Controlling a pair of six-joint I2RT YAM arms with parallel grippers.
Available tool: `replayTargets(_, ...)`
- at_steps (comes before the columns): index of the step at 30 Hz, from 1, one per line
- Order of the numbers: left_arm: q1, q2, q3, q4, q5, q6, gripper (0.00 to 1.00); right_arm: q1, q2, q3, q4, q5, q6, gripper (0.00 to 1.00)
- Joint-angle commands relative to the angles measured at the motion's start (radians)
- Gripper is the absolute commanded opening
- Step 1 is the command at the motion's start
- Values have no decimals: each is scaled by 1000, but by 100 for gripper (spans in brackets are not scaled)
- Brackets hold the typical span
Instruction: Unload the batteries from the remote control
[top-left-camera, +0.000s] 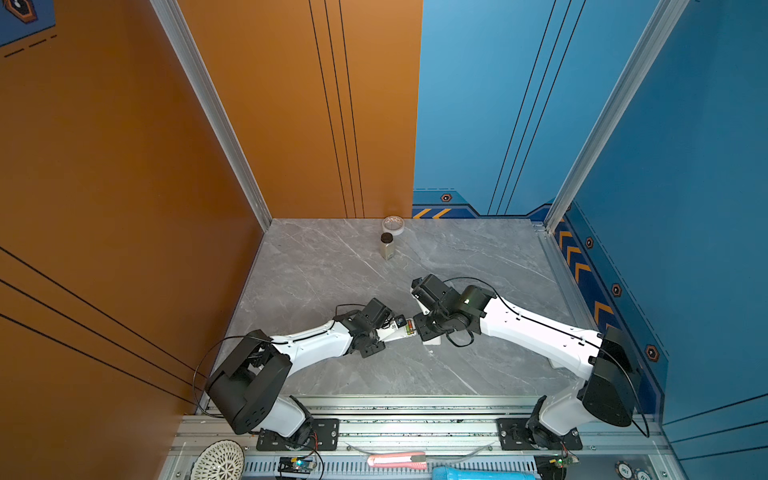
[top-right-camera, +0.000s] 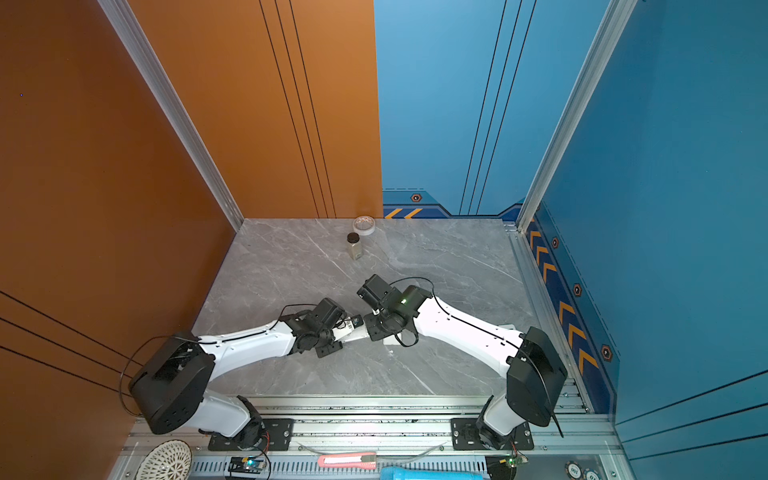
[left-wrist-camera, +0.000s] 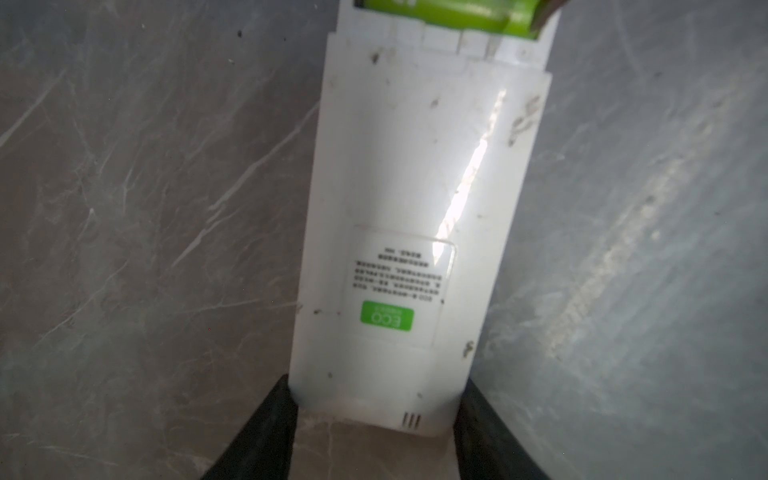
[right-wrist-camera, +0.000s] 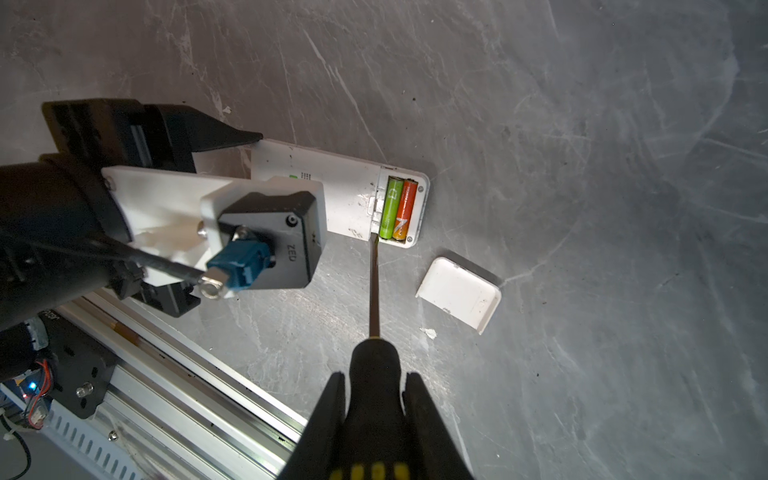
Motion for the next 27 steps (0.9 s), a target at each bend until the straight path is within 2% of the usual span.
replayTargets(1, 6, 12, 4, 0, -15, -2, 32, -9, 5, -2, 14, -1, 8, 0)
replayTargets(27, 15, 11, 10, -3, -17, 2, 32, -23, 32, -33, 18, -18, 2, 0)
